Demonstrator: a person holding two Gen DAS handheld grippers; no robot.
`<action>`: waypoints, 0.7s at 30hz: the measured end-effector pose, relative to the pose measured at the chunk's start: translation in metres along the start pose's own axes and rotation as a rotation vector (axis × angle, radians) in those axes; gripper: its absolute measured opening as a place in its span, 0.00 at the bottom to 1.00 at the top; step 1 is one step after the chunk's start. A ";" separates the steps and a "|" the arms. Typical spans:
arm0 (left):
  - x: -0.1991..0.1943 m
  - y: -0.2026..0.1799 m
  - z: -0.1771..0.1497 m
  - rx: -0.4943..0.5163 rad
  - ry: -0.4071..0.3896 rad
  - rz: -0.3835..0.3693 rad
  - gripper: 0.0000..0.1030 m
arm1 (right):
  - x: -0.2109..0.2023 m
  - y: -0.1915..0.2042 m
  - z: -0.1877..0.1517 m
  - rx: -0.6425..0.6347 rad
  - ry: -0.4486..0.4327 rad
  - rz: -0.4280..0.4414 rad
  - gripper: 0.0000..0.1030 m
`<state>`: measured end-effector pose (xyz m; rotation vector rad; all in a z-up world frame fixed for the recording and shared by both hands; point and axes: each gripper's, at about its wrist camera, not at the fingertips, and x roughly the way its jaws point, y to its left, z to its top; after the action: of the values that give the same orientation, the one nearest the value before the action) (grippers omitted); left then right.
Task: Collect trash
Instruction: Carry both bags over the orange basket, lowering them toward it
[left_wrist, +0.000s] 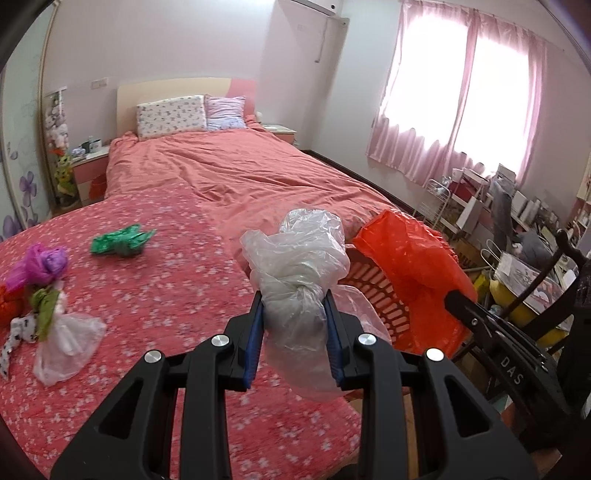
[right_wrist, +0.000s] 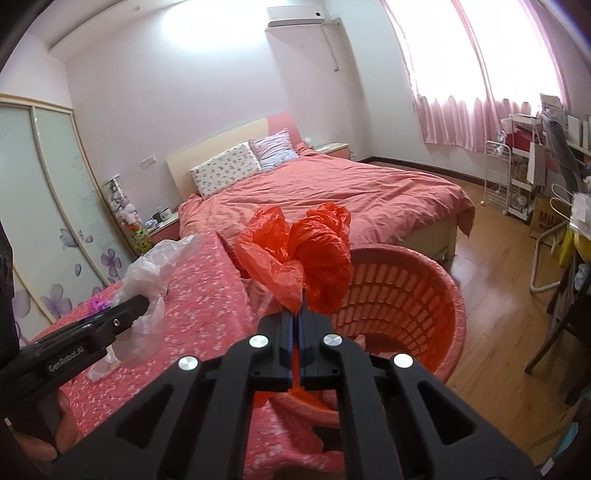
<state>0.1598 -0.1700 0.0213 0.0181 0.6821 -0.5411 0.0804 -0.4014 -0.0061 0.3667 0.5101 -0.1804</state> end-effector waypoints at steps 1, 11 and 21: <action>0.002 -0.003 0.000 0.003 0.002 -0.006 0.30 | 0.002 -0.005 0.000 0.007 0.000 -0.004 0.04; 0.028 -0.030 0.001 0.038 0.016 -0.067 0.30 | 0.016 -0.032 0.000 0.036 0.005 -0.042 0.04; 0.050 -0.047 0.000 0.057 0.043 -0.106 0.30 | 0.034 -0.049 0.002 0.067 0.018 -0.064 0.04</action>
<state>0.1694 -0.2337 -0.0017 0.0472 0.7119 -0.6635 0.0978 -0.4496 -0.0366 0.4179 0.5343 -0.2569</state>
